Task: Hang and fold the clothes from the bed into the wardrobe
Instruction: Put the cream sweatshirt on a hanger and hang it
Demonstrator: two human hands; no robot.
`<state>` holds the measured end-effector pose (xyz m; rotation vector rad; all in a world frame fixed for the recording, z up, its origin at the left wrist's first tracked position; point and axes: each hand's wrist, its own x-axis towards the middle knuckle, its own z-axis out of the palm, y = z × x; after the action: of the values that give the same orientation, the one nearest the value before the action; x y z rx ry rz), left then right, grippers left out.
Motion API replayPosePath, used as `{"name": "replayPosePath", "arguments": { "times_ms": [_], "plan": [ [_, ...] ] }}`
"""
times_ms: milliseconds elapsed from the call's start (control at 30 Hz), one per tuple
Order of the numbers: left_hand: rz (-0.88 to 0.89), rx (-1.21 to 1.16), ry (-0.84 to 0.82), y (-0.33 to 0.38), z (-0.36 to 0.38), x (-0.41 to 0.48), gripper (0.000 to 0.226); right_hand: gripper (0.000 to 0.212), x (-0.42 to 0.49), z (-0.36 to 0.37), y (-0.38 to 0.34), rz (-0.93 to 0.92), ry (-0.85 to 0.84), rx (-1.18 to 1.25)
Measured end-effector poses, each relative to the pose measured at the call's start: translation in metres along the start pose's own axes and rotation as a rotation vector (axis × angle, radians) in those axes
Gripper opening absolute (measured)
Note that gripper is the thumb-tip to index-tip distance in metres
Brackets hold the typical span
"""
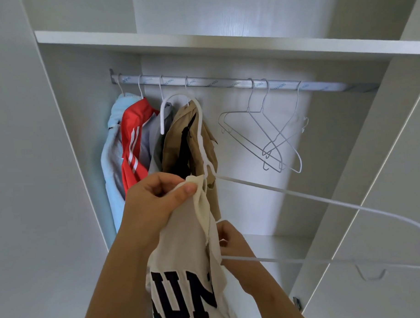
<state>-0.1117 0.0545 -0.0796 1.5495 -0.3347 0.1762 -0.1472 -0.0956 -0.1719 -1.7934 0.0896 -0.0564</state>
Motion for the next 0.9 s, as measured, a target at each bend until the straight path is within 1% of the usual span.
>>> {"name": "replayPosePath", "arguments": {
  "times_ms": [67,133,200,267,333,400,467,500,533,567,633,700,767,833,900],
  "plan": [
    [0.006,0.008,-0.02,0.0,0.0,-0.001,0.034,0.013,0.0,0.0,-0.003,-0.012,-0.057,0.117],
    [0.003,0.04,-0.03,0.0,0.0,-0.002,0.038,0.02,0.001,0.001,-0.005,-0.039,-0.13,0.113],
    [0.004,0.05,-0.039,-0.001,-0.001,-0.002,0.037,0.028,0.0,0.002,-0.007,-0.047,-0.119,0.04],
    [0.009,0.046,-0.05,-0.001,-0.001,-0.002,0.034,0.025,0.0,0.002,-0.009,-0.079,-0.017,-0.09],
    [0.02,0.05,-0.056,-0.001,-0.002,-0.002,0.032,0.02,0.002,0.004,-0.01,-0.106,0.03,-0.15],
    [0.042,0.066,-0.065,0.001,-0.002,-0.002,0.033,0.017,0.004,0.009,-0.014,-0.113,-0.03,-0.121],
    [0.056,0.073,-0.074,0.002,-0.002,-0.001,0.03,0.019,0.009,0.013,-0.016,-0.099,-0.081,-0.108],
    [0.057,0.073,-0.078,0.002,-0.003,-0.001,0.027,0.019,0.01,0.014,-0.018,-0.069,-0.058,-0.101],
    [0.054,0.068,-0.08,0.002,-0.003,-0.001,0.024,0.016,0.012,0.013,-0.018,-0.068,0.008,-0.135],
    [0.054,0.058,-0.079,0.001,-0.004,-0.001,0.021,0.011,0.013,0.011,-0.016,-0.113,0.078,-0.212],
    [0.054,0.045,-0.076,0.0,-0.005,-0.001,0.021,0.009,0.013,0.008,-0.01,-0.182,0.14,-0.358],
    [0.048,0.034,-0.071,-0.001,-0.007,-0.001,0.023,0.021,0.012,0.007,0.0,-0.156,0.126,-0.413],
    [0.043,0.01,-0.055,-0.002,-0.01,0.001,0.022,0.033,0.013,0.009,0.011,-0.085,0.085,-0.468],
    [0.053,-0.027,-0.043,-0.004,-0.015,0.003,0.018,0.034,0.014,0.011,0.022,0.038,0.056,-0.501],
    [0.054,-0.07,-0.032,-0.006,-0.022,0.005,0.011,0.034,0.011,0.012,0.032,0.175,0.06,-0.403]
  ]
}}
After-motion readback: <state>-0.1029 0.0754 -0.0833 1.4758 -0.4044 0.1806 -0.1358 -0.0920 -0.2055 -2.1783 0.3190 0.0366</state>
